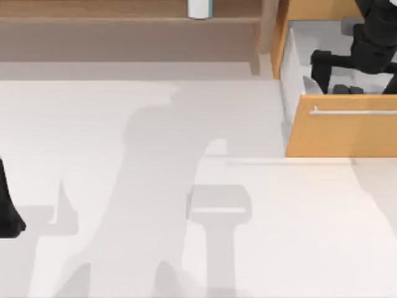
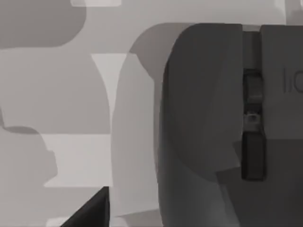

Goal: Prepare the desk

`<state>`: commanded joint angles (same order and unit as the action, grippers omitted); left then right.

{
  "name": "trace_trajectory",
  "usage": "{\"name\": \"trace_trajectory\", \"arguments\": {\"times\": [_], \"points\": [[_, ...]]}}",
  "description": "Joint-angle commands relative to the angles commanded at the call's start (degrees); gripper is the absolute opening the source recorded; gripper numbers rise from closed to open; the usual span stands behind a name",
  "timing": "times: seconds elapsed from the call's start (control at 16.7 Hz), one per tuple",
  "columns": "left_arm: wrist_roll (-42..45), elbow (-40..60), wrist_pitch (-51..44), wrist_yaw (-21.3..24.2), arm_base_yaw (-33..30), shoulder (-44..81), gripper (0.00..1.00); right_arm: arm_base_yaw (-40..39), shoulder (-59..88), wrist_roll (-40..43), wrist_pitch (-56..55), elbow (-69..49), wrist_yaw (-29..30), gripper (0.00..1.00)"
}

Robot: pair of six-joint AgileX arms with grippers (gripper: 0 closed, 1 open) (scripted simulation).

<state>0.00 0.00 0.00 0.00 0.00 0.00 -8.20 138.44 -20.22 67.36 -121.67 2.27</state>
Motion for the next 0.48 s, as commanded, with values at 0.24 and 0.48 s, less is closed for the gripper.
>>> {"name": "trace_trajectory", "arguments": {"times": [0.24,0.48], "points": [[0.0,0.0,0.0,0.0,0.0,0.0,1.00,0.0,0.7,-0.2,0.2,-0.7,-0.1,1.00],[0.0,0.0,0.0,0.0,0.0,0.0,1.00,0.2,0.6,-0.1,-0.1,-0.3,-0.1,1.00]]}}
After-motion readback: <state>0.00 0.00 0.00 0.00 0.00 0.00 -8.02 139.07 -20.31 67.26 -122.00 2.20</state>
